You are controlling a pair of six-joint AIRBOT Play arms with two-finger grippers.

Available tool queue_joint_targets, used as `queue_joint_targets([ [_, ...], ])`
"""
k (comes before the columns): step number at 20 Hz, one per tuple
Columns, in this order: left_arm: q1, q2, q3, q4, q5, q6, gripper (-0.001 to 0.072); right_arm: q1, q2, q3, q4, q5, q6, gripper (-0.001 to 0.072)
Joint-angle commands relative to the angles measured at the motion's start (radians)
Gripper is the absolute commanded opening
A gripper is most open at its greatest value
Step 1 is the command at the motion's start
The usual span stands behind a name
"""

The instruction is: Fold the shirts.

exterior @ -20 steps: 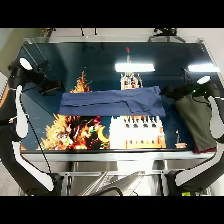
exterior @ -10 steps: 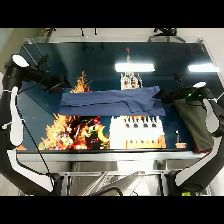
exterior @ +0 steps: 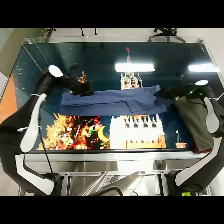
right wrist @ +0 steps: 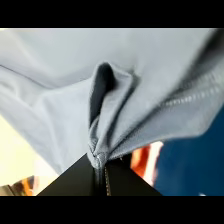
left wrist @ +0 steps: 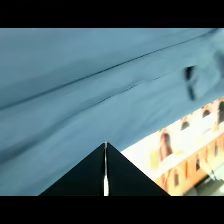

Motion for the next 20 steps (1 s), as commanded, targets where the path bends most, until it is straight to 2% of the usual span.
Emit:
queue_joint_targets([
  [1,-0.134,-0.069,0.026,-0.010,0.098,0.001,0.0011,0.000,0.080,0.038,0.006,0.010,0.004,0.0017],
  [3,-0.208,-0.162,0.070,-0.010,0.110,-0.049,0.0011,0.000,0.150,0.046,0.006,0.011,0.005,0.0017],
  [5,-0.279,-0.260,0.137,-0.011,0.157,-0.057,0.0010,0.000,0.219,0.058,0.006,0.015,0.005,0.0017],
  [8,-0.371,-0.386,0.286,-0.010,0.242,-0.105,0.0010,0.000,0.301,0.093,0.006,0.058,0.030,0.0017],
  [10,-0.414,-0.462,0.396,-0.011,0.247,-0.153,0.0010,0.000,0.338,0.113,0.019,0.090,0.035,0.0017],
  [12,-0.447,-0.507,0.459,-0.014,0.252,-0.182,0.0010,0.000,0.366,0.124,0.039,0.096,0.046,0.0017],
  [15,-0.470,-0.491,0.420,-0.013,0.275,-0.185,0.0011,0.006,0.376,0.128,0.081,0.095,0.059,0.0017],
  [17,-0.440,-0.445,0.406,-0.013,0.191,-0.171,0.0011,0.038,0.375,0.128,0.080,0.084,0.062,0.0016],
  [20,-0.322,-0.287,0.406,-0.013,-0.044,-0.060,0.0011,0.129,0.375,0.128,0.072,0.035,0.073,0.0017],
])
